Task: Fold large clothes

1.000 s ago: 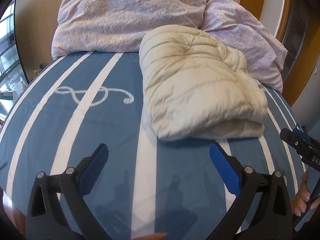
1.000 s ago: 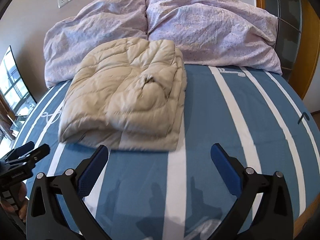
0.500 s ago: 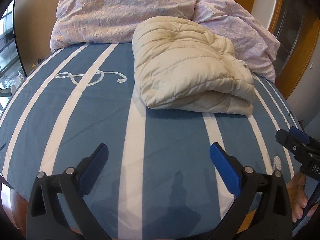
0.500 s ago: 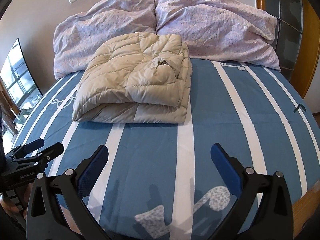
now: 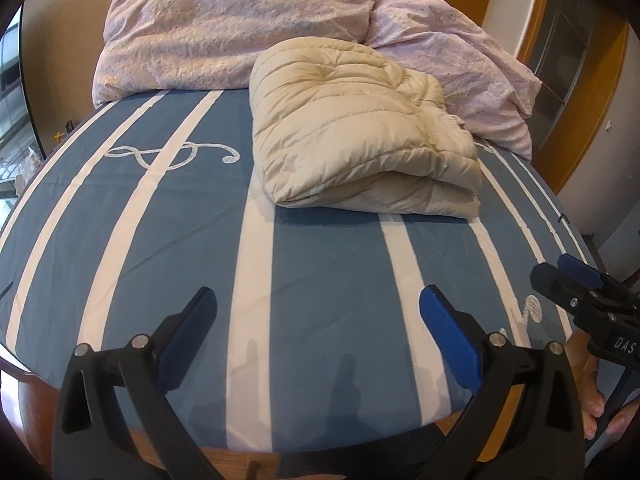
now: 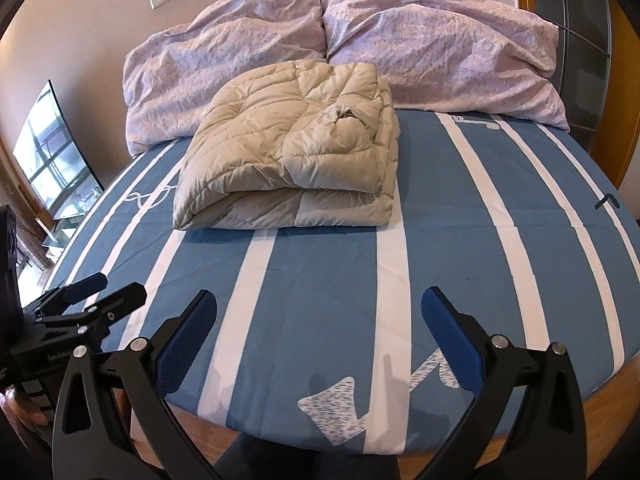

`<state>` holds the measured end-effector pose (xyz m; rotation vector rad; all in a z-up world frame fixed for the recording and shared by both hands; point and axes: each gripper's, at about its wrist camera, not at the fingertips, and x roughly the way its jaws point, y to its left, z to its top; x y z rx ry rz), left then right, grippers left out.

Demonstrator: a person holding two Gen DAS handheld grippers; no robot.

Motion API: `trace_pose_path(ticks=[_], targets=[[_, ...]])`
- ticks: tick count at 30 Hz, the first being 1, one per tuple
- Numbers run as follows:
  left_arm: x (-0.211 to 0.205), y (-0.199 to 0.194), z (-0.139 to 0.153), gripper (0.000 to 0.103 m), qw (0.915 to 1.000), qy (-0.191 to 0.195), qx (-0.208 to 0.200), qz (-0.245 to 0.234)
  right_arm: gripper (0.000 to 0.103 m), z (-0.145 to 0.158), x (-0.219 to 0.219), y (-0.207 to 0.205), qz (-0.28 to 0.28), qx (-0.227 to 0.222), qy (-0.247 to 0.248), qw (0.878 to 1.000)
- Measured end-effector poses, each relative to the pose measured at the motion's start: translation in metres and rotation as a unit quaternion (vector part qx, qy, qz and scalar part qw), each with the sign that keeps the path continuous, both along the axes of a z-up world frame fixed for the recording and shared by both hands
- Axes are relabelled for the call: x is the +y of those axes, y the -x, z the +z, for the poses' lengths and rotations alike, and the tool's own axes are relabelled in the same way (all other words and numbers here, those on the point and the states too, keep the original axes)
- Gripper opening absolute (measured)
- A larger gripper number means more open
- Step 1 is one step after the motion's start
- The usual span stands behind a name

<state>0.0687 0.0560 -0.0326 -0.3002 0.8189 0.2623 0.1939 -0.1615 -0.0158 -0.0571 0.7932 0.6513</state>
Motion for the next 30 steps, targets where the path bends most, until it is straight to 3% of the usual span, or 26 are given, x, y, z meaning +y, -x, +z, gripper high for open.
trace_pose_path(ticks=[30], targets=[[-0.0034, -0.0024, 0.0064, 0.101, 0.9999, 0.015, -0.002, -0.008, 0.102, 0.0067, -0.0072, -0.0009, 0.002, 0.013, -0.029, 0.999]])
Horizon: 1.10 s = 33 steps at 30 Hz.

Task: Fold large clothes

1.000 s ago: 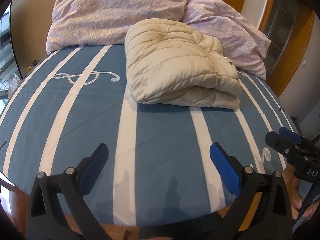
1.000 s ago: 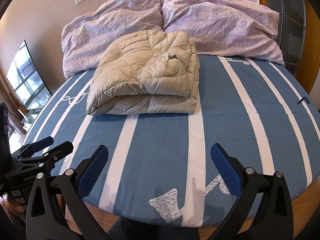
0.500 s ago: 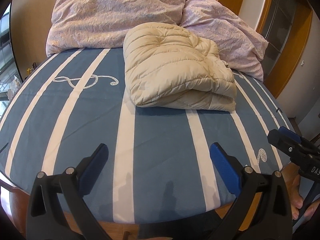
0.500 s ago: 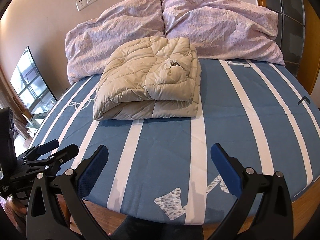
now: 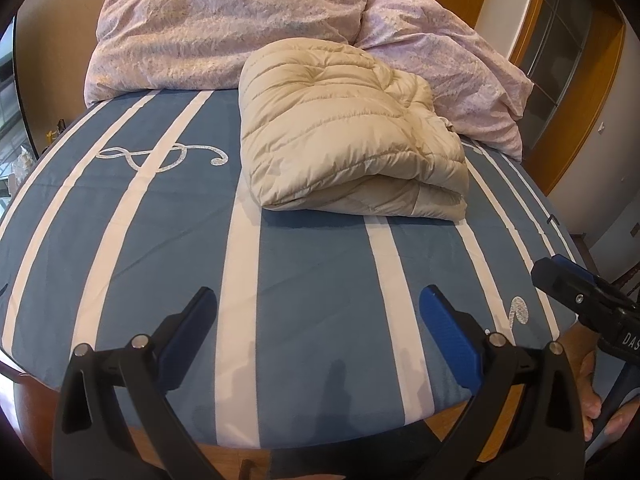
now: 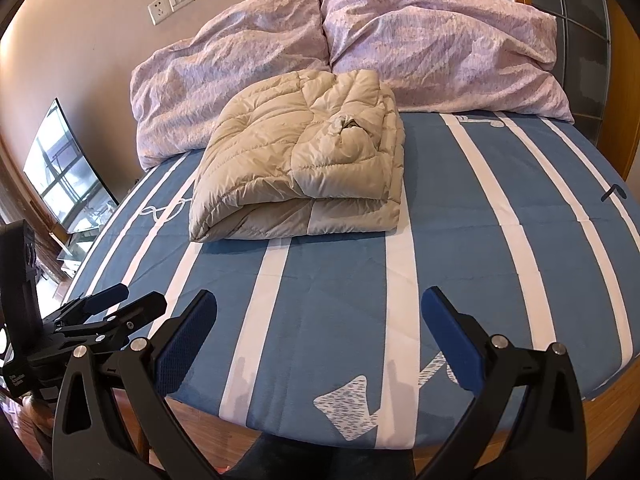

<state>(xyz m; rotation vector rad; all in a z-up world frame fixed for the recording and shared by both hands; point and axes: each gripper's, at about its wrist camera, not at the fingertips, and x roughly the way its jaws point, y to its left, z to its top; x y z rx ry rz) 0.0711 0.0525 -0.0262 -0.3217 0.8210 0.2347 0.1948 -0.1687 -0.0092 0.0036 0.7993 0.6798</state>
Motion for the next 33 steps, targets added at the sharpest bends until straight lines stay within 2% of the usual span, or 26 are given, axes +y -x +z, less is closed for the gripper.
trace_pose_path(ticks=[33], targets=[[-0.0019, -0.0032, 0.0000, 0.101, 0.9999, 0.011, -0.002, -0.007, 0.102, -0.0002, 0.0044, 0.0001, 0.000, 0.001, -0.001, 1.000]])
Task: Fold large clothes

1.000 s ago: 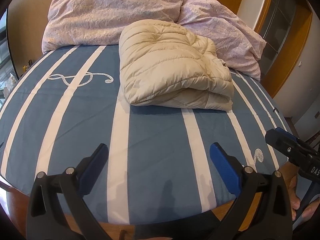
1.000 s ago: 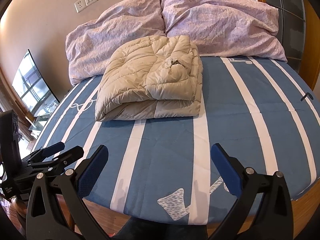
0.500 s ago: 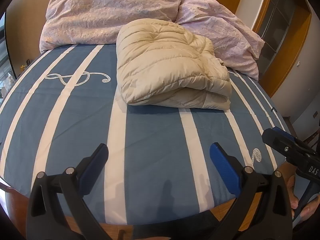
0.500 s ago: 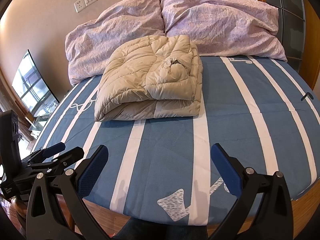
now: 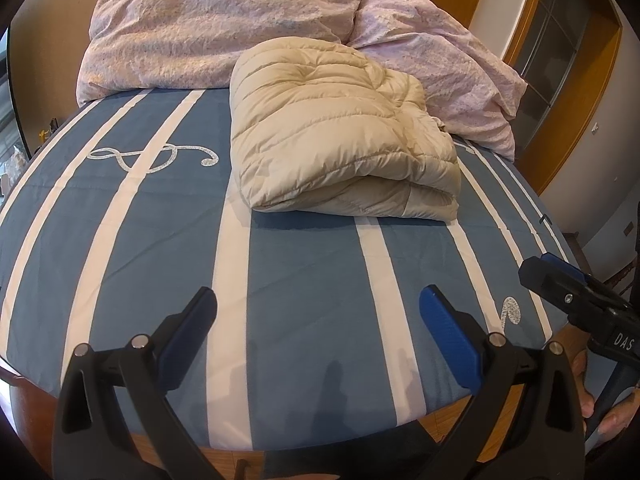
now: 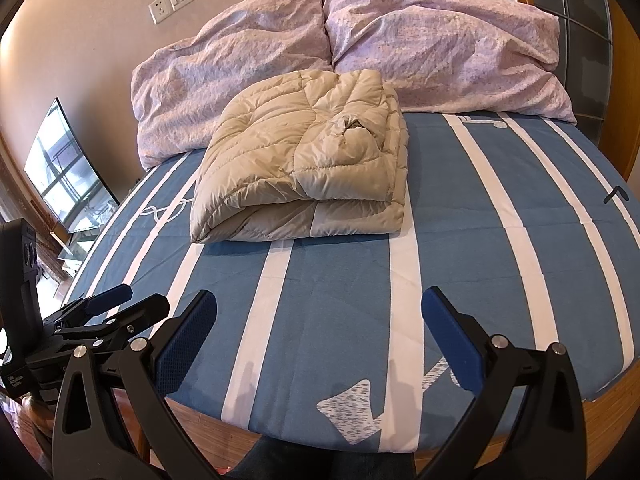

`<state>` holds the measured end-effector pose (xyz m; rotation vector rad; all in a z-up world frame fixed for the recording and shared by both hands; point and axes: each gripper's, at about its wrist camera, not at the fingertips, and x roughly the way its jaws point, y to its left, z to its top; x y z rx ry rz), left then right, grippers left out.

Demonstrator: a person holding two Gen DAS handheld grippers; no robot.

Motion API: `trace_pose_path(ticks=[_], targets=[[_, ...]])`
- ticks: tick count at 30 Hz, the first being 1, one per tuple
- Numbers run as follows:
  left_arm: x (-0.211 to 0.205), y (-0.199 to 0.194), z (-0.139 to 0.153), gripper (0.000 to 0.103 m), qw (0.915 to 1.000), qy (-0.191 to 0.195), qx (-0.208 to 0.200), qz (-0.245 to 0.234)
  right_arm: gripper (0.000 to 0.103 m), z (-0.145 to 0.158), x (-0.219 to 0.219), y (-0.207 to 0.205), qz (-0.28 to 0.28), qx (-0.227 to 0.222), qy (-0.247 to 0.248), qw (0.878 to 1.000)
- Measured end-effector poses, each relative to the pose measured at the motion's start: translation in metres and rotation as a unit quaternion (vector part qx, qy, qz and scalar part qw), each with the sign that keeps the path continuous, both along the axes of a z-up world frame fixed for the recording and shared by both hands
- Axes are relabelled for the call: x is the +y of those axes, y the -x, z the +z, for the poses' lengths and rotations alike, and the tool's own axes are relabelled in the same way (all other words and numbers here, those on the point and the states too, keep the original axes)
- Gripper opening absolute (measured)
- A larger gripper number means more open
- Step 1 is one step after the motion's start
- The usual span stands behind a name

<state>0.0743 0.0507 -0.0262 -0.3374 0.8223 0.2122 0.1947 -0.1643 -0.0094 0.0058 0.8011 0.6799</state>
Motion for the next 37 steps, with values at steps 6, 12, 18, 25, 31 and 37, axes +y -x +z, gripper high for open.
trace_pose_path(ticks=[6, 12, 18, 25, 31, 37], targets=[[-0.0007, 0.0001, 0.0007, 0.101, 1.0000, -0.001, -0.001, -0.001, 0.102, 0.0001, 0.0005, 0.0000, -0.001, 0.001, 0.000, 1.000], [-0.0017, -0.0029, 0.0014, 0.101, 1.0000, -0.003, 0.000, -0.006, 0.102, -0.0003, 0.0010, -0.0004, -0.001, 0.001, 0.000, 1.000], [-0.0012, -0.0033, 0.0016, 0.101, 1.0000, -0.003, 0.001, -0.007, 0.102, -0.0007, 0.0007, -0.0014, -0.001, 0.001, 0.000, 1.000], [-0.0015, -0.0036, 0.0014, 0.101, 1.0000, -0.003, 0.001, -0.007, 0.102, -0.0012, 0.0005, -0.0016, 0.000, 0.001, 0.001, 1.000], [-0.0009, -0.0038, 0.0009, 0.101, 1.0000, -0.003, 0.002, -0.006, 0.102, -0.0017, 0.0009, -0.0014, 0.000, 0.002, 0.000, 1.000], [0.0006, -0.0043, -0.0006, 0.101, 1.0000, -0.002, 0.003, -0.006, 0.102, -0.0026, 0.0010, -0.0017, 0.000, 0.003, 0.000, 1.000]])
